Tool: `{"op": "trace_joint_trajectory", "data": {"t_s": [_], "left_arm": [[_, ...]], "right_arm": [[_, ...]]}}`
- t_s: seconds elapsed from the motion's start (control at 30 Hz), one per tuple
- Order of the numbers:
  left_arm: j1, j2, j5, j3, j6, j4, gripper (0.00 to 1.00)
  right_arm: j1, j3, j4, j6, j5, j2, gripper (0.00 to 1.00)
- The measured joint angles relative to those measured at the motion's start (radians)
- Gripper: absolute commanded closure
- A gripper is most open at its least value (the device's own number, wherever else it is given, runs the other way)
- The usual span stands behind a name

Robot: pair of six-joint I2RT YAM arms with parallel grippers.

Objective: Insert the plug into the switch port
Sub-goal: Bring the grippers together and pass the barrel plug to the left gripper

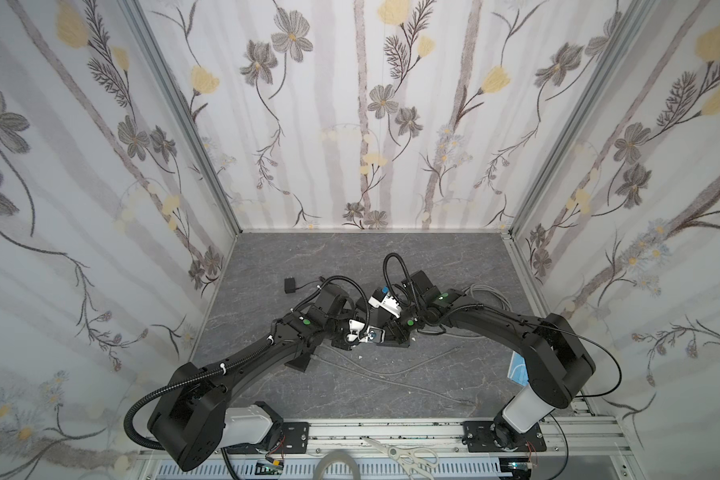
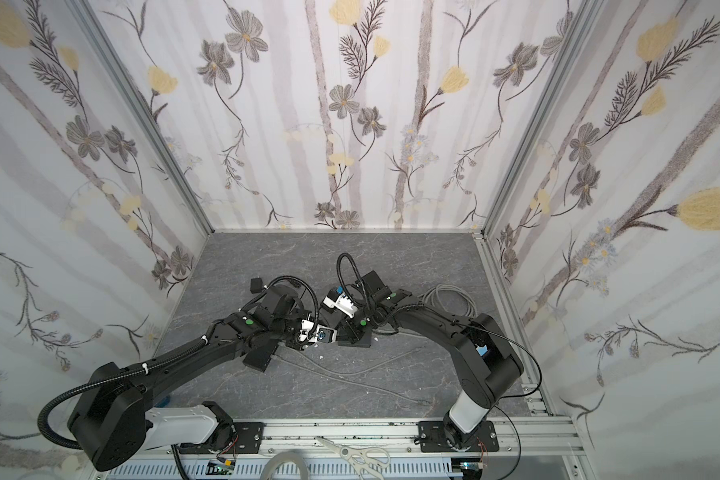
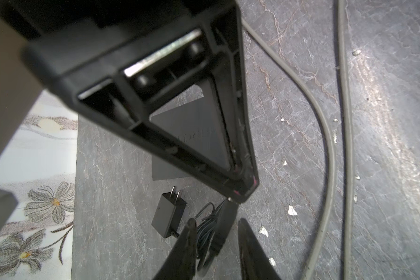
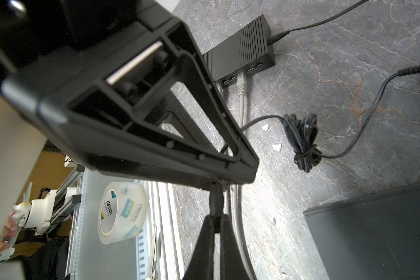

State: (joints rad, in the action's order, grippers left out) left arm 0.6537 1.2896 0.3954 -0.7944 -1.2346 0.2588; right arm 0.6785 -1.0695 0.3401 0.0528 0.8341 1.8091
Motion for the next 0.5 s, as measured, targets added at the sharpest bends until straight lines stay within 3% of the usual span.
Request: {"op": "trace_joint_trajectory", "data": {"t_s": [0.23,0.4,0.5], "left_arm": [[0.0,0.008,-0.008,-0.013,0.0,0.01,0.77],[0.0,0.016,-0.014,-0.027,-0.006,0.048,0.98],[0.0,0.032,-0.021,-0.048,-0.018,0.082,1.0]], "right_arm": [[-0.003,0.0,0.011,0.0,-0.004,-0.003,0.97],[-0.004,0.0,0.011,0.0,-0.009,-0.003,0.97],[-0.005,0.0,0.011,0.0,-0.013,-0.005,0.97]]}}
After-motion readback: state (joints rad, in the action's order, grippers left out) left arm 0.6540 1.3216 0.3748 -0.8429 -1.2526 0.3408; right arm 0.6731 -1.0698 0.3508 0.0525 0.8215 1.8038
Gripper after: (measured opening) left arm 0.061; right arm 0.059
